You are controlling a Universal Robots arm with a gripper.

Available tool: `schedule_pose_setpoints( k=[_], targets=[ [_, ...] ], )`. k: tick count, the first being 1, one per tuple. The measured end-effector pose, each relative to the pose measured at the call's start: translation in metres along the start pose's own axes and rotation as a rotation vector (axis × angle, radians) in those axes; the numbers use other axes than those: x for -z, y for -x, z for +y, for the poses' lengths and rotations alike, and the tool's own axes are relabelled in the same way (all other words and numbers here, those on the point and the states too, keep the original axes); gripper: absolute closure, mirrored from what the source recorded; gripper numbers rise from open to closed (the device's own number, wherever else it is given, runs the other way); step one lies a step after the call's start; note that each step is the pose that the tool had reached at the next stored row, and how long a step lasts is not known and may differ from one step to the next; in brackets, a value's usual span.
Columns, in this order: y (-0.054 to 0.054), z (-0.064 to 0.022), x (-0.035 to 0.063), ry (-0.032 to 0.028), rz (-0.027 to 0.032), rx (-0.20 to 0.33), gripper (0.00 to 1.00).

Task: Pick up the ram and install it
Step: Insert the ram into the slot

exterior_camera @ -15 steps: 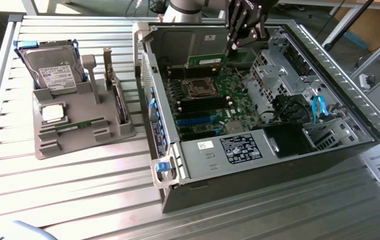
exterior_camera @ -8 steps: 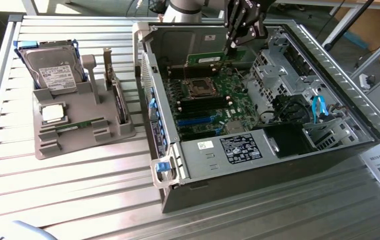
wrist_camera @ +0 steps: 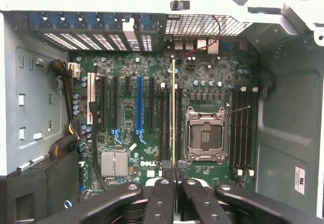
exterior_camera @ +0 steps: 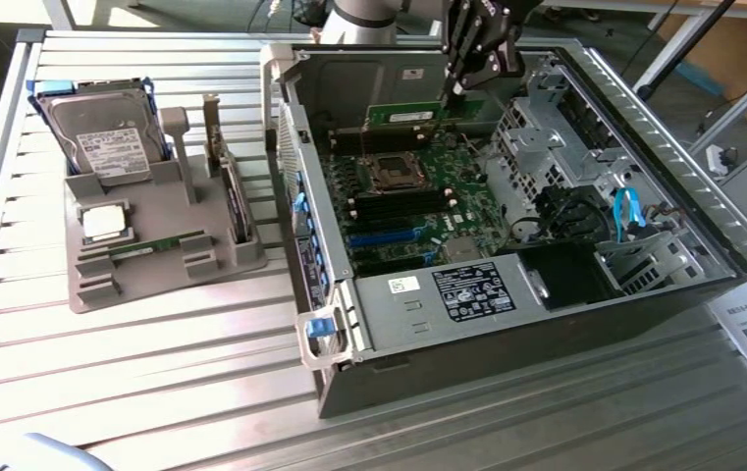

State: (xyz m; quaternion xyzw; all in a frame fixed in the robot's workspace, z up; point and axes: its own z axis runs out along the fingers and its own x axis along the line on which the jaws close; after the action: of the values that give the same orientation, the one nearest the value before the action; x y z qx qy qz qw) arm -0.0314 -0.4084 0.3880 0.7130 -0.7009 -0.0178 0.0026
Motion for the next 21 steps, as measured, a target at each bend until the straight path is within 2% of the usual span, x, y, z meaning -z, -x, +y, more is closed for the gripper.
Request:
schedule_pose_setpoints(
  k=[5, 12, 16, 21],
  targets=[
    [0.0000, -0.0002, 0.0000, 0.0002, -0.0001, 0.000, 0.88],
    [-0.0001, -0.0031, 0.0001, 0.0075, -0.0003, -0.001, 0.88],
    [-0.0001, -0.0034, 0.0000, 0.0082, -0.0002, -0.001, 0.88],
    [-0.0002, -0.0036, -0.0064, 0.0082, -0.0004, -0.002, 0.88]
  ],
)
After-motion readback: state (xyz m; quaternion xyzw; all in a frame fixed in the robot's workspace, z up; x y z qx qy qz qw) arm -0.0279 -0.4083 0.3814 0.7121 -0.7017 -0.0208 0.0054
